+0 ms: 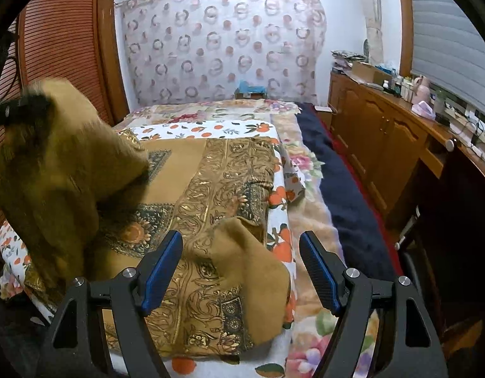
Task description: Fold small clothes
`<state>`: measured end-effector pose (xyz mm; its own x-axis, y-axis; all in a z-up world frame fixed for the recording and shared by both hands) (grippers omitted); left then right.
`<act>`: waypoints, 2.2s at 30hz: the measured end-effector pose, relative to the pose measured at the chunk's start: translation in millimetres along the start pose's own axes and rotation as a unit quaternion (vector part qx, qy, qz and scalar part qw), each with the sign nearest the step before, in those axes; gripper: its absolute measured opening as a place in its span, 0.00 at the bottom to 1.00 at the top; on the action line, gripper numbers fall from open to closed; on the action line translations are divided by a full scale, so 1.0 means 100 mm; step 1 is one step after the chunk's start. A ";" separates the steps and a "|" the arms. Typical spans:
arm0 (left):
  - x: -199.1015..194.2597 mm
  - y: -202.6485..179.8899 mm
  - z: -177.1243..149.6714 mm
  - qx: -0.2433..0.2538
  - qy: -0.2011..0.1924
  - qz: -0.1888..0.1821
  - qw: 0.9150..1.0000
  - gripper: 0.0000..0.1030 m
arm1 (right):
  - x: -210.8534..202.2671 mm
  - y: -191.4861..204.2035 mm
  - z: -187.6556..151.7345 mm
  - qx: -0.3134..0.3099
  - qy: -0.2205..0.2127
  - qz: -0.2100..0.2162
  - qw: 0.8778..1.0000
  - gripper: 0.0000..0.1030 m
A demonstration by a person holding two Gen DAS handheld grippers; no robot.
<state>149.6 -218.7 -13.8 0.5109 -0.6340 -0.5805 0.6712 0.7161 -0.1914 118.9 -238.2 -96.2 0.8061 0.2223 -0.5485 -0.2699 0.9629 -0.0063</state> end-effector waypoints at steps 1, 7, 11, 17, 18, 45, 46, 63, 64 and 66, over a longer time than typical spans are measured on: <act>-0.01 0.03 -0.03 -0.005 0.002 -0.004 1.000 0.50 | 0.02 -0.02 0.04 0.000 0.000 0.001 1.000 0.76; -0.15 0.34 -0.17 -0.017 -0.002 0.037 0.999 0.74 | 0.00 0.00 0.14 -0.006 -0.006 0.003 1.000 0.76; -0.25 0.58 -0.33 -0.028 -0.003 0.067 0.997 0.74 | -0.02 0.05 0.24 -0.015 -0.016 0.004 1.000 0.76; -0.39 0.88 -0.56 -0.051 -0.008 0.104 0.993 0.74 | -0.04 0.22 0.31 -0.032 -0.024 0.016 0.999 0.76; -0.42 0.91 -0.59 -0.054 -0.009 0.109 0.993 0.74 | -0.04 0.27 0.32 -0.039 -0.024 0.019 0.999 0.76; -1.02 1.67 -1.15 -0.125 -0.036 0.203 0.971 0.74 | 0.42 1.21 0.50 -0.158 0.009 0.118 0.980 0.76; -1.05 1.71 -1.16 -0.128 -0.037 0.207 0.969 0.74 | 0.45 1.27 0.51 -0.165 0.011 0.124 0.978 0.76; -1.07 1.85 -1.33 -0.145 -0.033 0.207 0.967 0.74 | 0.97 1.72 0.32 -0.255 0.090 0.171 0.948 0.76; -1.06 1.85 -1.34 -0.146 -0.032 0.206 0.967 0.74 | 1.01 1.73 0.33 -0.257 0.093 0.168 0.947 0.76; -1.06 1.85 -1.35 -0.146 -0.031 0.205 0.967 0.74 | 1.07 1.66 0.31 -0.262 0.099 0.155 0.947 0.76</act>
<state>146.8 20.1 -94.9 0.7399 -0.2888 -0.6076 0.2290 0.9574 -0.1761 176.7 -49.4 -130.2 0.5453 0.3987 -0.7374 -0.7435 0.6364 -0.2058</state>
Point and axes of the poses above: each gripper's, at about its wrist camera, not at the fingertips, and x roughly the way its jaws point, y to its left, z to its top, the point moved 10 cm from there along x, roughly the way its jaws point, and after that the axes turned 1 degree about -x, right-handed, at the moved point
